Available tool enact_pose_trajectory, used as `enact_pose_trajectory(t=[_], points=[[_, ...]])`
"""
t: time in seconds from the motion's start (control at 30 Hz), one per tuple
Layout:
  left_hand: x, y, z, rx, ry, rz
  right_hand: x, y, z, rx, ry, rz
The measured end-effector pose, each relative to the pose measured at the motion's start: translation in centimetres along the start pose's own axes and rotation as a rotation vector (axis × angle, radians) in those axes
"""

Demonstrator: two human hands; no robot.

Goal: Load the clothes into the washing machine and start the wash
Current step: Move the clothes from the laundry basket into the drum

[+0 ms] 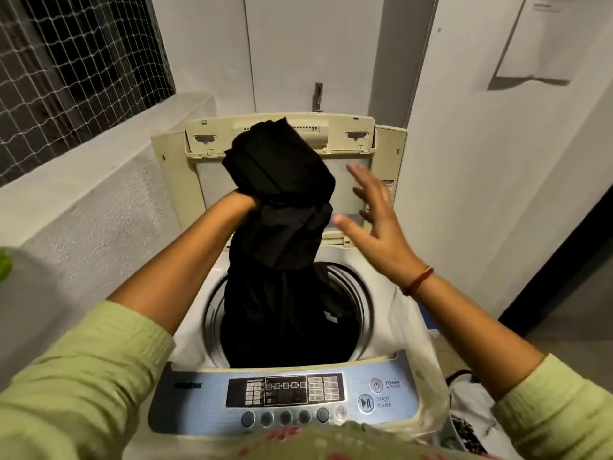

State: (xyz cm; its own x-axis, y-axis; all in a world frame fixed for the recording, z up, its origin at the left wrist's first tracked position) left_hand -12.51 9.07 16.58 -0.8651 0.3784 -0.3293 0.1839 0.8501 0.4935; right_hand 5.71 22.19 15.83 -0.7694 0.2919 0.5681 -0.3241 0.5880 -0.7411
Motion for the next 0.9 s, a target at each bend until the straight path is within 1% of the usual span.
enact_pose_trajectory(t=[0.03,0.07,0.1,0.13,0.17,0.2,0.23,0.27,0.3,0.33,0.4,0.43,0.47,0.5,0.57,0.6,0.63,0.7,0.77,0.83,0.87,0.9], points=[[0.6,1.1,0.6,-0.054,-0.044,0.083,-0.5,-0.5,1.4,-0.048,-0.073,-0.026],[-1.8,2.3,0.9,-0.118,-0.044,0.107,-0.8,-0.1,2.5,-0.079,-0.117,-0.022],[-2.3,2.9,1.2,-0.211,-0.112,0.167,-0.7,0.9,3.1,-0.113,-0.121,0.016],[-1.9,3.6,1.3,-0.312,-0.087,0.218,-0.7,2.0,3.5,-0.124,-0.098,0.073],[-2.4,4.1,1.5,-0.42,-0.112,0.251,-0.7,3.0,3.9,-0.112,-0.078,0.146],[-2.3,4.0,1.8,-0.53,-0.162,0.228,-0.8,3.8,4.1,-0.047,-0.049,0.24],[-2.0,4.1,2.0,-0.633,-0.22,0.219,-0.9,4.8,3.9,0.058,-0.033,0.359],[-1.7,4.0,2.1,-0.699,-0.241,0.203,-1.1,5.5,3.7,0.192,-0.043,0.491],[-1.6,3.9,1.9,-0.751,-0.248,0.181,-1.3,6.1,3.6,0.32,-0.095,0.597],[-1.6,4.0,1.6,-0.804,-0.239,0.165,-1.6,6.4,3.6,0.401,-0.18,0.665],[-1.3,4.4,1.3,-0.846,-0.231,0.183,-2.2,5.8,4.0,0.504,-0.369,0.685],[-1.5,4.7,1.4,-0.83,-0.266,0.201,-2.3,5.5,4.4,0.547,-0.411,0.669],[-1.8,5.1,1.6,-0.821,-0.304,0.221,-2.2,5.2,4.7,0.571,-0.41,0.648],[-2.1,5.4,1.9,-0.817,-0.345,0.227,-2.0,5.1,5.1,0.57,-0.358,0.625],[-2.6,5.3,2.4,-0.763,-0.425,0.243,-1.4,5.3,5.2,0.549,-0.176,0.626],[-2.4,4.9,2.7,-0.719,-0.45,0.241,-1.2,5.5,5.0,0.576,-0.095,0.68],[-2.1,4.3,3.0,-0.678,-0.46,0.234,-1.2,5.9,4.9,0.657,-0.047,0.755],[-1.5,2.2,3.9,-0.633,-0.446,0.193,-1.3,6.1,4.8,0.906,-0.019,0.878],[-0.8,-0.7,5.4,-0.64,-0.354,0.132,-1.7,5.5,4.5,1.066,-0.001,0.943],[-1.3,-3.4,7.7,-0.71,-0.278,0.111,-1.8,5.4,4.3,1.162,0.049,0.981],[-2.0,-4.5,9.1,-0.747,-0.294,0.122,-1.9,5.5,4.4,1.184,0.083,1.017],[-3.0,-5.2,10.6,-0.736,-0.334,0.152,-2.1,5.6,4.6,1.19,0.116,1.059]])
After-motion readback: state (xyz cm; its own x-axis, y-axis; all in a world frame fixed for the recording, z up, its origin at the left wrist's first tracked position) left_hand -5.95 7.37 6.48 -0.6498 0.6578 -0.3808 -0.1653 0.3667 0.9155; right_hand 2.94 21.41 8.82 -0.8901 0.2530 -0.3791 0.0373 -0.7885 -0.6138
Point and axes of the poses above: each hand's wrist, its own x-axis towards the middle knuckle, its own z-axis out of the palm, y = z × x, the point moved 4 cm from there along x, towards the middle knuckle, and after that the axes turned 2 degrees about -z, right-handed, at the moved point
